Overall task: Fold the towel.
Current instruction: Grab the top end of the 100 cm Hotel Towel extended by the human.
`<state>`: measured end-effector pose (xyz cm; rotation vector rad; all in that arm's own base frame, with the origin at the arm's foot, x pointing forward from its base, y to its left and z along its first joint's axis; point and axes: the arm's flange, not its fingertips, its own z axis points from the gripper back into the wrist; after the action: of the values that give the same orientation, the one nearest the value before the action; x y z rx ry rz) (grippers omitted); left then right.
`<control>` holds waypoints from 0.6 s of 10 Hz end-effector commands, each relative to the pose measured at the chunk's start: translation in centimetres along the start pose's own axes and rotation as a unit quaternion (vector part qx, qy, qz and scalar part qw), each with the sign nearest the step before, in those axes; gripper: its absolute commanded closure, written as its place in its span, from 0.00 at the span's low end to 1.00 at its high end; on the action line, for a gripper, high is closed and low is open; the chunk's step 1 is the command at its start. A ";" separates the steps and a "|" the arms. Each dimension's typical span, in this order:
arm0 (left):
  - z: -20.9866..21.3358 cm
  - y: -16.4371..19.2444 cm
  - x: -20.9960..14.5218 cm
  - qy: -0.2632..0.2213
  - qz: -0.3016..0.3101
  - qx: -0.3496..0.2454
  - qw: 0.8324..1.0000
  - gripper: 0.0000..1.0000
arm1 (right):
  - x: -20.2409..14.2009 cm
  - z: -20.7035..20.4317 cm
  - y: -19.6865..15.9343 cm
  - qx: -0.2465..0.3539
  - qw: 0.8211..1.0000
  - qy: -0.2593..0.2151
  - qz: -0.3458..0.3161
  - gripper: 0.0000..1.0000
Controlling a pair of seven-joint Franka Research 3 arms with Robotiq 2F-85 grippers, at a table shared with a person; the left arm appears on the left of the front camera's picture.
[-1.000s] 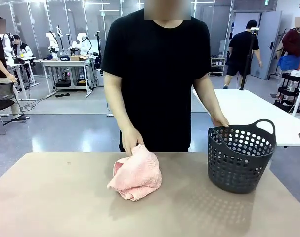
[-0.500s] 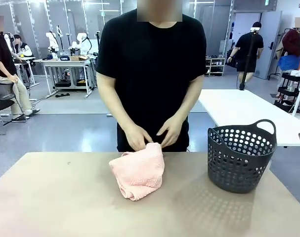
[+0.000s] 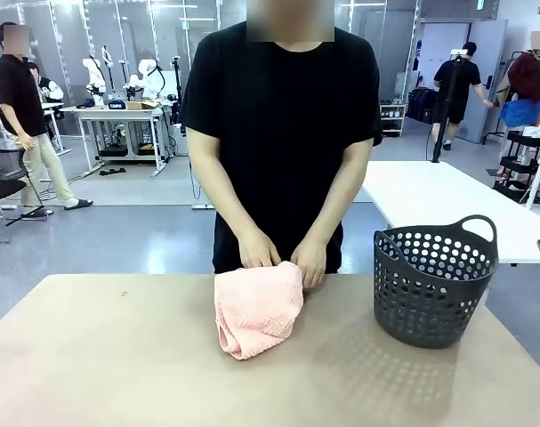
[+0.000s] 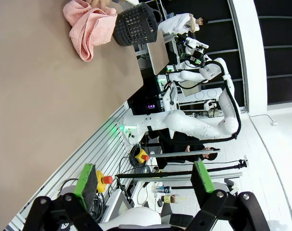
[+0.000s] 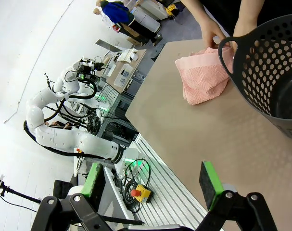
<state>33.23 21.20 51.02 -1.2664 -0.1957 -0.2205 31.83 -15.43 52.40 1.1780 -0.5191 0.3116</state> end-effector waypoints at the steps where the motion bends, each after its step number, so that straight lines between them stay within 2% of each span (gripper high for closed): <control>1: 0.1 0.0 -0.1 0.003 -0.003 -0.004 1.000 0.00 | 0.2 0.0 0.1 0.004 1.000 -0.004 0.002 0.00; 6: 0.1 0.0 -0.1 0.003 -0.003 -0.004 1.000 0.00 | 0.2 0.0 0.1 0.004 1.000 -0.004 0.002 0.00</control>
<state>33.23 21.20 51.02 -1.2664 -0.1956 -0.2206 31.83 -15.43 52.40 1.1780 -0.5191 0.3116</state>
